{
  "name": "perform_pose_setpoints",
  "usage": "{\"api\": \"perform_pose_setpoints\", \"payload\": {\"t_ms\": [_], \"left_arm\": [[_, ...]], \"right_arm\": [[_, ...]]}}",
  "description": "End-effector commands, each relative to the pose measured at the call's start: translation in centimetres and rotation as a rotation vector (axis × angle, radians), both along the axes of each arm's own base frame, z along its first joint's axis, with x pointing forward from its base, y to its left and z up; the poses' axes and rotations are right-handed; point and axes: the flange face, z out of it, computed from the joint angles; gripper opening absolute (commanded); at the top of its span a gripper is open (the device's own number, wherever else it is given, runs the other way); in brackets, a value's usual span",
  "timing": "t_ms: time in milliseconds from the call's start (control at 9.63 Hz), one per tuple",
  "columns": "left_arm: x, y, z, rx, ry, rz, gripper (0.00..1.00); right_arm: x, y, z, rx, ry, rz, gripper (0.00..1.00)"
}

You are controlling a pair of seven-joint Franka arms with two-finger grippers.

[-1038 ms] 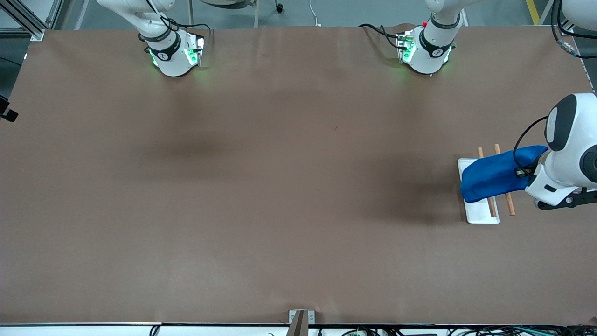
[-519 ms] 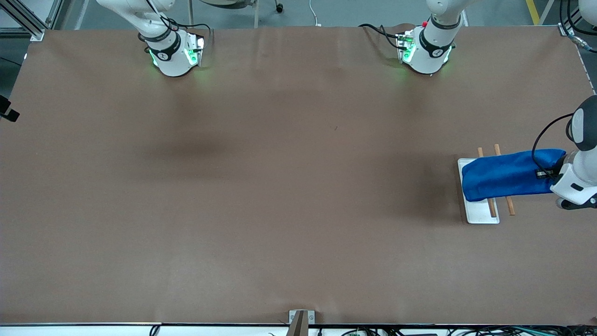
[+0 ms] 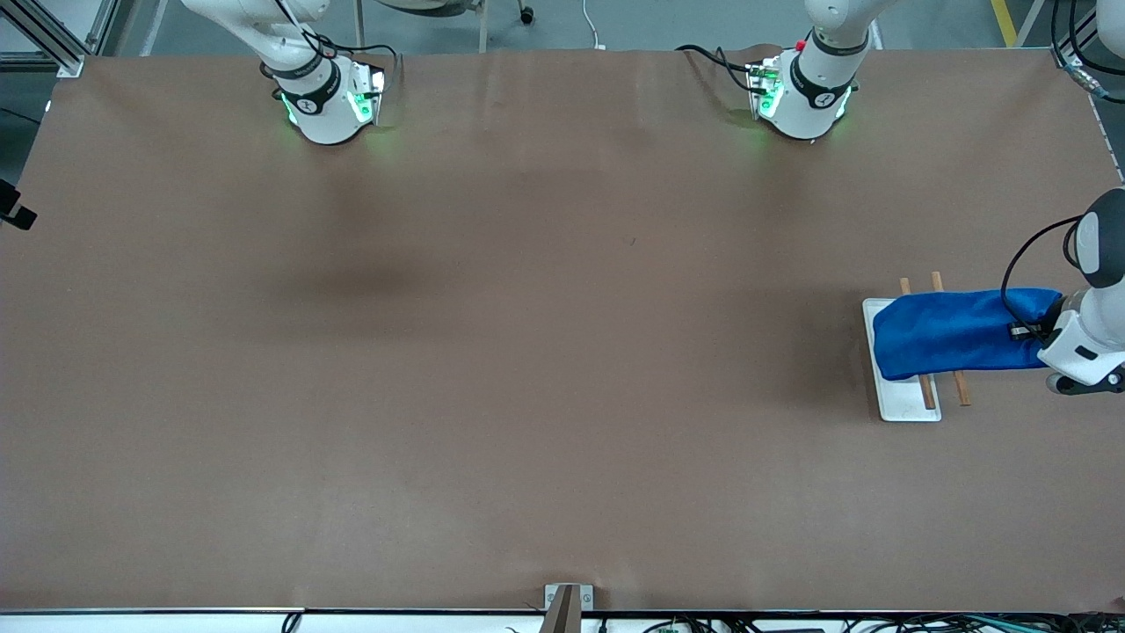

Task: Right arm passes towel to left arm to hang
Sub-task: 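Drape the towel across the dowels and open the left gripper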

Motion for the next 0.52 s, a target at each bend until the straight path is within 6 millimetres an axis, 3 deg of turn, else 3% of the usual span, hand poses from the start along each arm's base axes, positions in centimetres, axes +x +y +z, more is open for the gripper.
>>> {"api": "perform_pose_setpoints", "payload": {"t_ms": [0, 208, 311, 415], "left_arm": [[-0.1, 1.2, -3.0, -0.028, 0.000, -0.011, 0.03], [-0.2, 2.1, -4.2, -0.042, 0.001, 0.000, 0.09], [-0.2, 2.1, -4.5, -0.045, 0.003, 0.000, 0.29], [0.0, 2.1, -4.7, -0.048, 0.004, 0.000, 0.90]], "right_arm": [[0.1, 0.4, 0.2, 0.014, -0.005, 0.017, 1.00], [0.1, 0.1, 0.1, 0.014, -0.002, 0.009, 1.00], [0.1, 0.0, 0.1, 0.014, -0.002, 0.008, 1.00], [0.1, 0.0, 0.1, 0.014, -0.002, 0.007, 1.00]]}}
